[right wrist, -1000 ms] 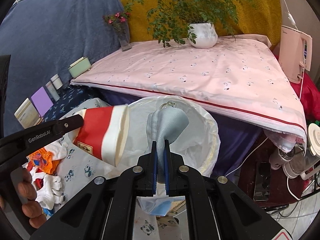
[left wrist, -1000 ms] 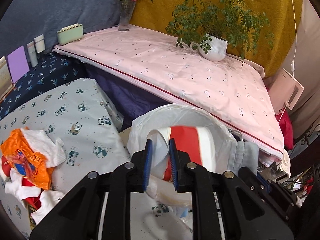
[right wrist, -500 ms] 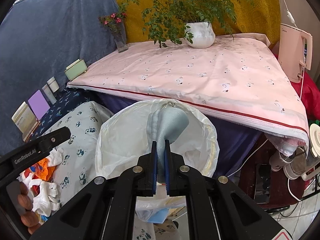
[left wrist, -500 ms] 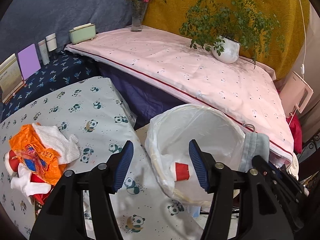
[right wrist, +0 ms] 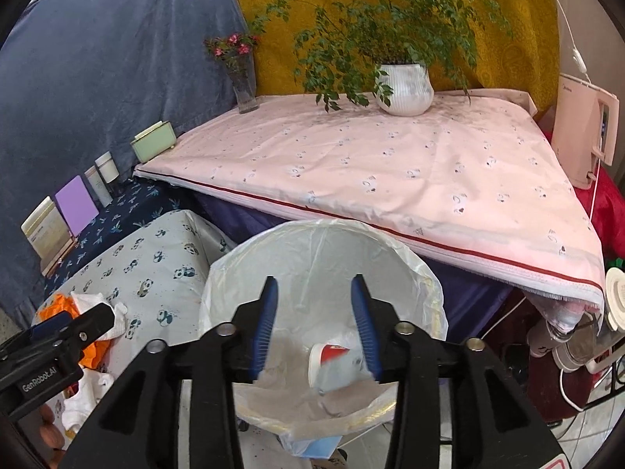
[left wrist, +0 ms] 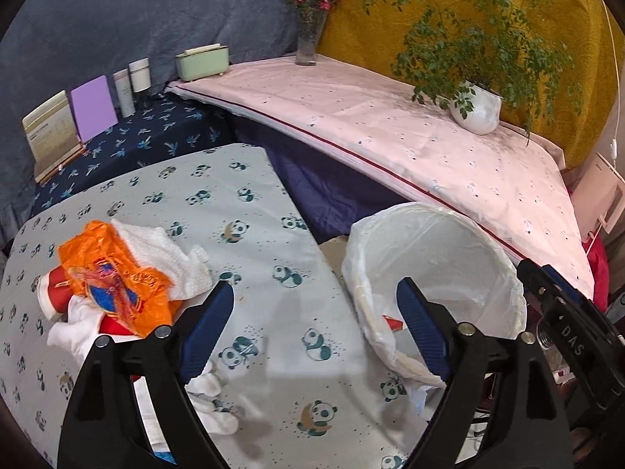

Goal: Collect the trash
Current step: 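Return both grippers to the pile and close the right gripper on a white glove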

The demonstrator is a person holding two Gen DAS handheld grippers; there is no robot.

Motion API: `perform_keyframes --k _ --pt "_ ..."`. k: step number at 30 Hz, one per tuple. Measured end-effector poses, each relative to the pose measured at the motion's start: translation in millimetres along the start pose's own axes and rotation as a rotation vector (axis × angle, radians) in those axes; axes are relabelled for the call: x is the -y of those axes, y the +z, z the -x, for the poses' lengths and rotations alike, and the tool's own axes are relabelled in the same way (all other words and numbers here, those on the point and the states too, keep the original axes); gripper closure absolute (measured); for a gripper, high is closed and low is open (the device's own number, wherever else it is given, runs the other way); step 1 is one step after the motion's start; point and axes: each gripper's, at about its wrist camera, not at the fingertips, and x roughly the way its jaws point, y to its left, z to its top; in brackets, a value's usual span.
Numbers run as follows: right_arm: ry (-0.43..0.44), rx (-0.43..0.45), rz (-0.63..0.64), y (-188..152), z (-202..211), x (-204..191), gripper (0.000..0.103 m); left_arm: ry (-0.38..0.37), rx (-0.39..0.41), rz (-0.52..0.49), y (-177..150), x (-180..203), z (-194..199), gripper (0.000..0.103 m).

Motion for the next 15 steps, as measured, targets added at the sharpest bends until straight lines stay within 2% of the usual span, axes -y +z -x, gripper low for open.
perform_keyframes --k 3,15 --pt "0.025 0.004 0.016 0.8 9.3 -10.5 0.056 0.018 0.003 0.031 -4.0 -13.3 7.7 0.014" --pt "0.144 -0.034 0.115 -23.9 33.6 -79.0 0.053 0.116 0.002 0.139 -36.5 -84.8 43.2 0.013"
